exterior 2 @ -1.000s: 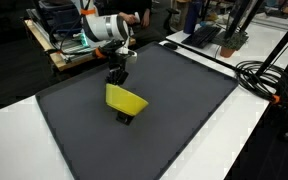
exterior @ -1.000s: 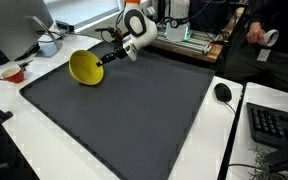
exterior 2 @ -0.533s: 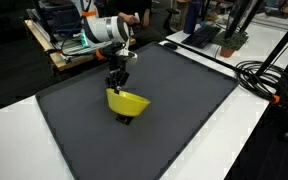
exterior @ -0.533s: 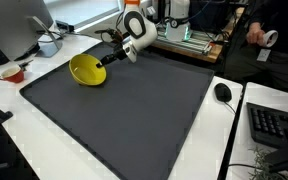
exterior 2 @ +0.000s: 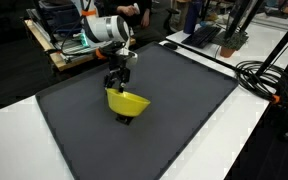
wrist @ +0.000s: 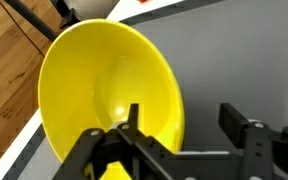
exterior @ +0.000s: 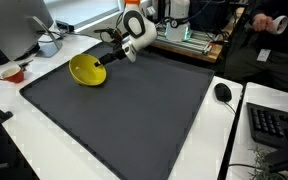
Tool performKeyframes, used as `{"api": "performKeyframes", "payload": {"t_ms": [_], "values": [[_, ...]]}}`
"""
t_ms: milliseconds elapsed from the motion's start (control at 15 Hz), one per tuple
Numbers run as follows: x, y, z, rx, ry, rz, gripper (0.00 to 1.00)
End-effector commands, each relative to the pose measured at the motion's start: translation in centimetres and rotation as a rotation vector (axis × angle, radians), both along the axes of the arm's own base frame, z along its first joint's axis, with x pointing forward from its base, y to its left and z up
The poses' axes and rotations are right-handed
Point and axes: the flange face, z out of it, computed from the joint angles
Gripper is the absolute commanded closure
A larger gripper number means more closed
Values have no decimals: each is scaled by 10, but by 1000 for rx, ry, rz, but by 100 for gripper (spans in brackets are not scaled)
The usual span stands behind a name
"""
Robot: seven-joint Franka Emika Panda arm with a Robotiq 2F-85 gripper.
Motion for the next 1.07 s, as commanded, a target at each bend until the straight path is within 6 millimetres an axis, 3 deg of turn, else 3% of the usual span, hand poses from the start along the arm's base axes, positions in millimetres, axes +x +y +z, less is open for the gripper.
{"api": "performKeyframes", "payload": {"t_ms": [0, 267, 733, 867, 933, 1000], "values": [[-2, 2, 26, 10, -19, -3, 0], [-27, 20, 71, 119, 46, 52, 0], [-106, 60, 165, 500, 202, 189, 0], [-112, 94, 208, 592, 196, 275, 0], [-94, 75, 171, 542, 229, 213, 0], [-98, 85, 191, 566, 223, 251, 0]]}}
